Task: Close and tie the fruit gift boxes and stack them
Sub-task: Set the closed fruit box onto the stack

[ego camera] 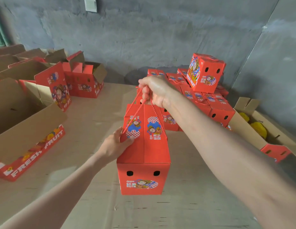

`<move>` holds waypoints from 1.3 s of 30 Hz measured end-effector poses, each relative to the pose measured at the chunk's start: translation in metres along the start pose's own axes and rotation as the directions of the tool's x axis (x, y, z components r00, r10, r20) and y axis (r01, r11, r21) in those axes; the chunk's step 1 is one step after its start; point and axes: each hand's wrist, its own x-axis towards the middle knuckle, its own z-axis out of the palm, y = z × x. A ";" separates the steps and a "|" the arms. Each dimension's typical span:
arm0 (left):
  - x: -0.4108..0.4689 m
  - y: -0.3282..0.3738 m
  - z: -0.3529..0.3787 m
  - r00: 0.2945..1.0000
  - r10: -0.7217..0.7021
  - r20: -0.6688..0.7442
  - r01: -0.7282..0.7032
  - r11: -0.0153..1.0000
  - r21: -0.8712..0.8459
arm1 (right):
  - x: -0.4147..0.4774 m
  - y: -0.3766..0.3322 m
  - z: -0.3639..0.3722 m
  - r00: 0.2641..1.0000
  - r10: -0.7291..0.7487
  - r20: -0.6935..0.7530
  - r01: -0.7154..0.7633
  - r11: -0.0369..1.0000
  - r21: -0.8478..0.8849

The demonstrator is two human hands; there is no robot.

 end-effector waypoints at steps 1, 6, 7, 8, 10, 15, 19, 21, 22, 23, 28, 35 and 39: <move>0.001 -0.005 -0.004 1.000 -0.013 -0.007 0.013 1.000 -0.004 | 0.004 0.000 0.006 1.000 -0.005 0.012 0.005 1.000 -0.007; 0.008 -0.032 -0.017 0.992 -0.108 -0.067 0.107 0.994 -0.017 | 0.022 0.003 0.030 0.999 0.013 0.039 -0.011 0.999 -0.049; 0.010 -0.036 -0.020 0.990 -0.118 -0.083 0.119 0.993 0.001 | 0.025 0.004 0.033 0.999 0.017 0.039 -0.014 0.997 -0.072; 0.013 -0.040 -0.022 0.987 -0.127 -0.095 0.130 0.991 0.033 | 0.027 0.006 0.036 0.999 0.021 0.032 -0.018 0.994 -0.104; 0.018 -0.047 -0.025 0.982 -0.150 -0.113 0.166 0.974 0.151 | 0.030 0.014 0.042 0.999 0.031 0.020 -0.027 0.983 -0.180; 0.024 -0.063 -0.028 0.957 -0.225 -0.181 0.268 0.926 0.267 | 0.031 0.045 0.068 0.994 -0.108 0.019 0.101 0.831 -0.547; 0.018 -0.067 -0.019 0.948 -0.232 -0.219 0.273 0.945 0.179 | -0.003 0.093 0.064 0.903 -0.321 0.285 0.390 0.337 -0.857; 0.008 -0.067 -0.015 0.942 -0.202 -0.268 0.235 0.967 0.097 | -0.023 0.133 0.055 0.866 -0.259 0.427 0.472 0.146 -0.869; 0.002 -0.067 -0.014 0.940 -0.158 -0.303 0.189 0.979 0.076 | -0.029 0.151 0.049 0.881 -0.196 0.431 0.456 0.110 -0.883; -0.004 -0.067 -0.012 0.938 -0.088 -0.335 0.123 0.989 0.082 | -0.032 0.167 0.044 0.908 -0.121 0.400 0.415 0.136 -0.900; -0.024 -0.065 0.001 0.905 0.137 -0.403 -0.039 0.970 0.241 | -0.031 0.205 0.030 0.891 -0.076 0.448 0.450 0.288 -0.845; -0.047 -0.078 0.011 0.924 0.108 -0.366 -0.086 0.993 0.075 | -0.013 0.216 0.034 0.778 -0.227 0.586 0.615 0.087 -0.784; -0.032 -0.075 0.001 0.908 0.076 -0.412 -0.032 0.993 0.112 | 0.001 0.207 0.042 0.782 -0.168 0.600 0.617 0.083 -0.782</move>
